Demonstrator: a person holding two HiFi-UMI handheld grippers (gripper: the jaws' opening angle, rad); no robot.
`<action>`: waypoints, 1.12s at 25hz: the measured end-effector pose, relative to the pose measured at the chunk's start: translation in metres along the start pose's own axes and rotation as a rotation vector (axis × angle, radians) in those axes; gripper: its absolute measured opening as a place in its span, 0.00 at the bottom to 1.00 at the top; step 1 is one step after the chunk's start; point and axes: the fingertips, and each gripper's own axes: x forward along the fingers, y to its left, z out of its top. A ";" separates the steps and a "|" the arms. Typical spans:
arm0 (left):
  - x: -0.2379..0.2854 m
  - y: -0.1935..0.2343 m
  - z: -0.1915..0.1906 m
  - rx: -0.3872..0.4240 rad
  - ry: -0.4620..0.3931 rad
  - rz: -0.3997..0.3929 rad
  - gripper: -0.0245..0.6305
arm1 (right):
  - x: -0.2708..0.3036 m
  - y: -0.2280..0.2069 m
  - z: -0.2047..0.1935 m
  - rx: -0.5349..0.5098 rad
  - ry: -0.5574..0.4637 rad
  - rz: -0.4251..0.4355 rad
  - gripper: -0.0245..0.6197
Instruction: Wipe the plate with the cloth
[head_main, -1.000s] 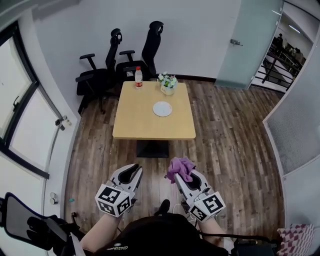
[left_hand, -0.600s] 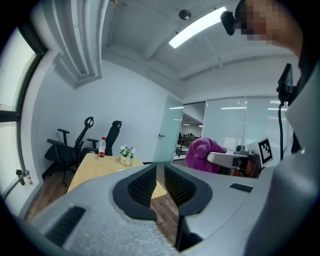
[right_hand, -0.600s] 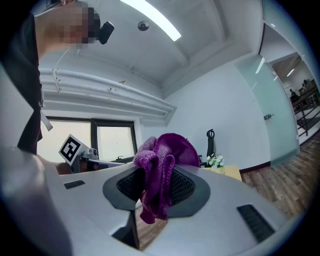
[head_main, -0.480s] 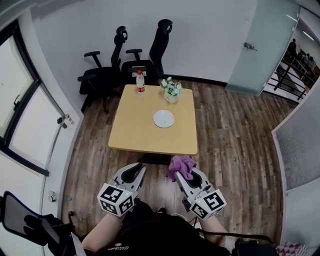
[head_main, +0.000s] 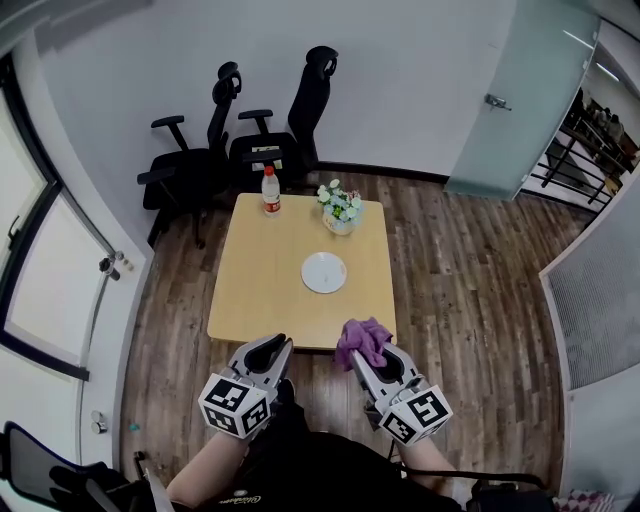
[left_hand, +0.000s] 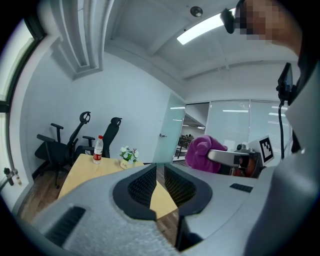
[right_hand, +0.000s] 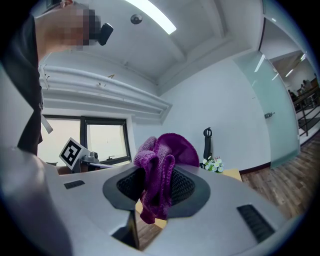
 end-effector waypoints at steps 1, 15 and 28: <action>0.009 0.010 0.006 0.005 0.001 -0.004 0.12 | 0.012 -0.006 0.003 0.000 -0.001 -0.004 0.20; 0.102 0.137 0.079 0.050 0.007 -0.101 0.11 | 0.161 -0.070 0.041 -0.012 -0.038 -0.101 0.21; 0.137 0.144 0.082 -0.008 0.021 -0.084 0.10 | 0.183 -0.112 0.054 -0.019 -0.039 -0.104 0.21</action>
